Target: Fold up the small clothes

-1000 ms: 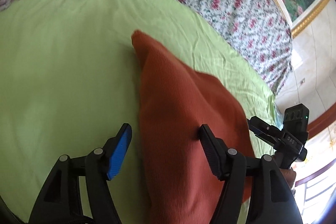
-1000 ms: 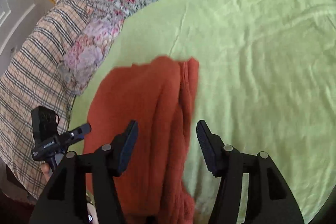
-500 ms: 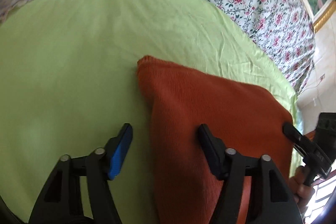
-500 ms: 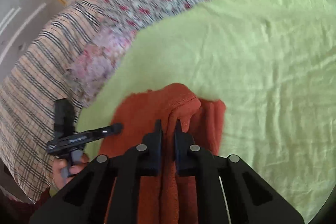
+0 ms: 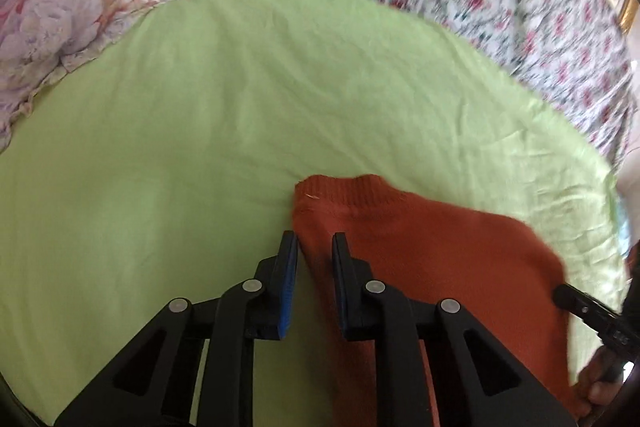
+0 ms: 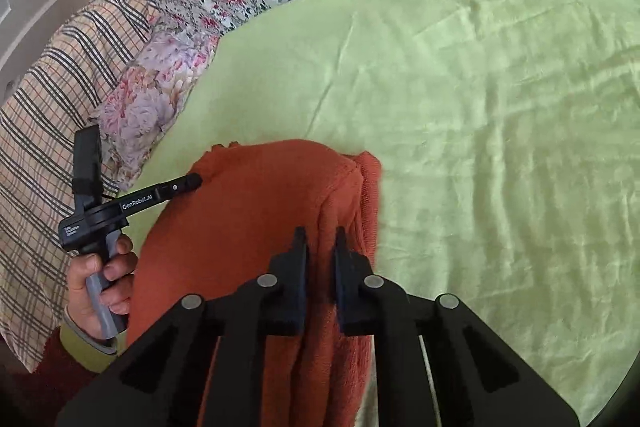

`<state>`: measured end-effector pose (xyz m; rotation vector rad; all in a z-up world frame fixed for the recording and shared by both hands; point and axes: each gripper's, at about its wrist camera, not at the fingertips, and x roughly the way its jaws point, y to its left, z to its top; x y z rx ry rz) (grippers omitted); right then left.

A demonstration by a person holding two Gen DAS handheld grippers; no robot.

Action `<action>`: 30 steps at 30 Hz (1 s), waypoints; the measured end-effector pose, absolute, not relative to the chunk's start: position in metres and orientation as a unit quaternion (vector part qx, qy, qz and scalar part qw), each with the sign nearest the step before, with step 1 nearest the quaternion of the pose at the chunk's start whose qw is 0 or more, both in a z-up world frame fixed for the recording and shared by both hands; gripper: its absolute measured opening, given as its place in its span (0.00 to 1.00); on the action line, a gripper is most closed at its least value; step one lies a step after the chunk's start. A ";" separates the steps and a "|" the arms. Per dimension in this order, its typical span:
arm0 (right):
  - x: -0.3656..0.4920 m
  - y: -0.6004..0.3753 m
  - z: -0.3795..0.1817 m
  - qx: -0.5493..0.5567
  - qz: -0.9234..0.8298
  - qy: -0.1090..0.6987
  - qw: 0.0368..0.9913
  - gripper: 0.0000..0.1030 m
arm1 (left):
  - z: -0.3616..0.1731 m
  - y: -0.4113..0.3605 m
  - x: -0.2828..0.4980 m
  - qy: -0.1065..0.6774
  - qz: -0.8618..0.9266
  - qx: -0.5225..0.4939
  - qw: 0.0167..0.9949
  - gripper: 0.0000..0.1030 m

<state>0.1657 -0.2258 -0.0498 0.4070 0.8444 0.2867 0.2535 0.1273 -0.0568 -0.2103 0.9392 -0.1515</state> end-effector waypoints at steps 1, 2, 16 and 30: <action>0.160 -0.227 -0.045 0.198 0.138 0.400 0.884 0.14 | -0.051 0.129 0.241 0.444 -0.079 -0.101 0.887 0.16; 0.151 -0.229 -0.039 0.201 0.138 0.392 0.887 0.14 | -0.047 0.131 0.229 0.440 -0.081 -0.100 0.889 0.20; 0.031 -0.224 -0.034 0.222 0.155 0.394 0.878 0.27 | -0.054 0.126 0.043 0.440 -0.148 -0.118 0.878 0.44; -0.002 -0.197 -0.031 0.210 0.188 0.382 0.880 0.06 | -0.096 0.131 0.005 0.485 -0.160 -0.172 0.842 0.46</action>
